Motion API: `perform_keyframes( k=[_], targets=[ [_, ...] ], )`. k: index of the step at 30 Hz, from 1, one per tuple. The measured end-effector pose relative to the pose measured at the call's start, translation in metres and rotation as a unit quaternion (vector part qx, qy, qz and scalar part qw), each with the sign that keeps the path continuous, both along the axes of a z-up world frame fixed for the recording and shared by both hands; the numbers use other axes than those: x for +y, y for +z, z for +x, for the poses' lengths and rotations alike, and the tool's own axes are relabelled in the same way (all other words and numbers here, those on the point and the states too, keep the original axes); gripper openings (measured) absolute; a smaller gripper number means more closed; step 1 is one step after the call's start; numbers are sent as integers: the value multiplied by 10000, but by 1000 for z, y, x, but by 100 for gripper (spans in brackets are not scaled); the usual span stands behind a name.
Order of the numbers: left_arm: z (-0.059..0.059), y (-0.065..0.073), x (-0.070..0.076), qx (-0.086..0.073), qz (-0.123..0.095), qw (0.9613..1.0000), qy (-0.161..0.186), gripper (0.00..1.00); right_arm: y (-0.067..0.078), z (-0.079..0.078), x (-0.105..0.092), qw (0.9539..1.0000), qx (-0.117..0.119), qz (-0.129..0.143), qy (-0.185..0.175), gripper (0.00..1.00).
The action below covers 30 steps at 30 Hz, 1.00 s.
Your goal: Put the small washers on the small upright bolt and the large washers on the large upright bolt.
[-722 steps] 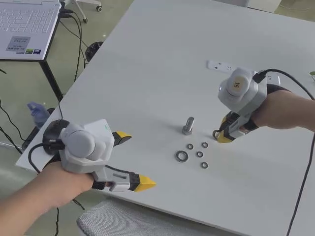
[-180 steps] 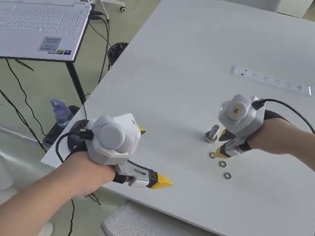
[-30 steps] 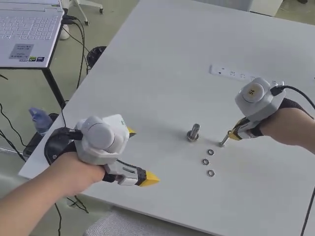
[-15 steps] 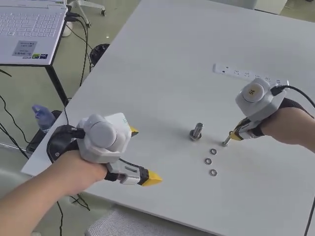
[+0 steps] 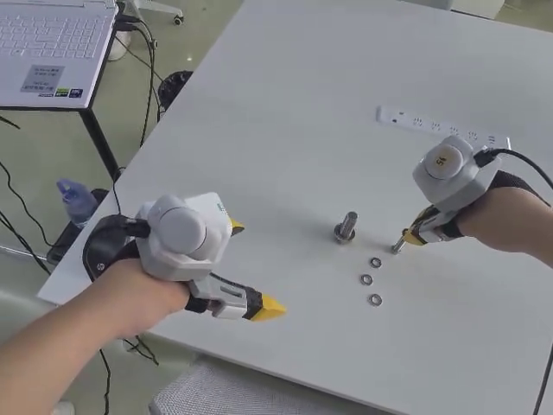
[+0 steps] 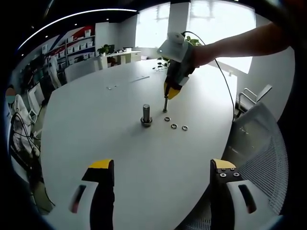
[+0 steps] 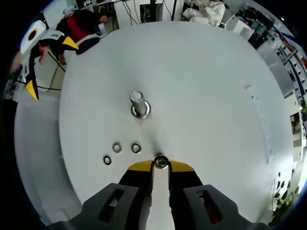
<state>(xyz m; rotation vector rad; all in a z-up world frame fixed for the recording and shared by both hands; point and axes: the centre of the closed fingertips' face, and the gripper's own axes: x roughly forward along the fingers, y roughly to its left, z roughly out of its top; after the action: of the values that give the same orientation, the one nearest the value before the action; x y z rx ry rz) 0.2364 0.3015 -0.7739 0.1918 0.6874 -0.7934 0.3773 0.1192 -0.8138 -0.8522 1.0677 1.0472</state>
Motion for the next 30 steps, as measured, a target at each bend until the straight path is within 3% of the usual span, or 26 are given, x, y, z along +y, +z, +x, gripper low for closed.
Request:
perform_keyframes(
  k=[12, 30],
  targets=[
    [2, -1, 0, 18, -8, 10000, -2, 81, -9, -1, 0, 10000, 48, -28, 17, 12],
    [2, -4, 0, 93, -1, 10000, -8, 81, -34, 1, 0, 9998, 142, -131, 94, 12]
  ],
)
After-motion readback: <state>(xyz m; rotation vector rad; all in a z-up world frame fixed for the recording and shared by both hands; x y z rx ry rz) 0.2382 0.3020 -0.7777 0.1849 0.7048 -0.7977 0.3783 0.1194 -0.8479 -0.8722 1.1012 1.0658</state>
